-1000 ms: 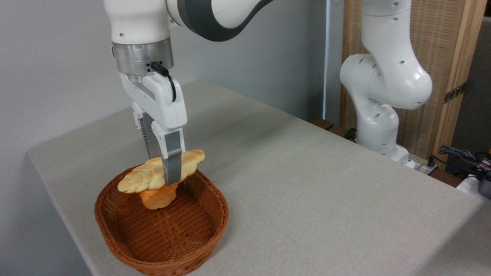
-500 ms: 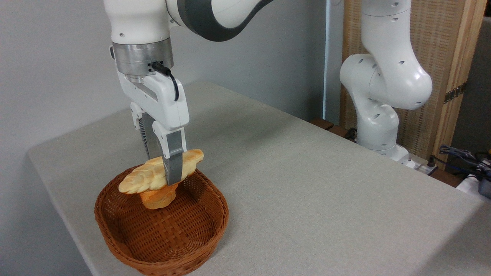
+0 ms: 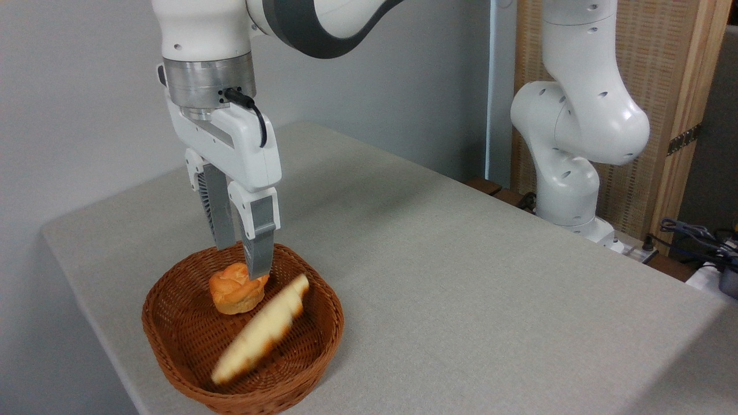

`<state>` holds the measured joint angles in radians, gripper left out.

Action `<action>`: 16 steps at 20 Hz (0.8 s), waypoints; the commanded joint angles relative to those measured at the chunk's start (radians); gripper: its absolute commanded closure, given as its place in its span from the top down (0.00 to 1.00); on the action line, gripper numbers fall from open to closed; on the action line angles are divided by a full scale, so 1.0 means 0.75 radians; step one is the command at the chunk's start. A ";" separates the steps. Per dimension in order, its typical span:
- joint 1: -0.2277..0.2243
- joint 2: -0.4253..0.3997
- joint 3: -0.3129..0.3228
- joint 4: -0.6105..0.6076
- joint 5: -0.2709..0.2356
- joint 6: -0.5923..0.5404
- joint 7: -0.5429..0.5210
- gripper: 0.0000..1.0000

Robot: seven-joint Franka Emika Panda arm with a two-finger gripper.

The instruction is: Put bread into the basket

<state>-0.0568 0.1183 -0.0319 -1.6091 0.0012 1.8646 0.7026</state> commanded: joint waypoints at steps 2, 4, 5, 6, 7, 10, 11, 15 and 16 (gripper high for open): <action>0.000 0.010 0.004 0.031 -0.034 -0.019 -0.023 1.00; 0.000 0.008 0.014 0.031 -0.073 -0.038 -0.025 1.00; 0.006 0.006 0.020 0.043 -0.100 -0.064 -0.031 1.00; 0.010 0.006 0.022 0.077 -0.124 -0.109 -0.043 1.00; 0.012 0.006 0.022 0.098 -0.132 -0.138 -0.049 1.00; 0.014 -0.006 0.028 0.125 -0.141 -0.238 -0.084 1.00; 0.012 -0.015 0.028 0.123 -0.139 -0.252 -0.090 1.00; 0.014 -0.076 0.022 0.098 -0.128 -0.353 -0.066 1.00; 0.014 -0.076 0.026 0.094 -0.126 -0.345 -0.057 1.00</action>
<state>-0.0439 0.0889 -0.0199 -1.5280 -0.0868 1.6321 0.6547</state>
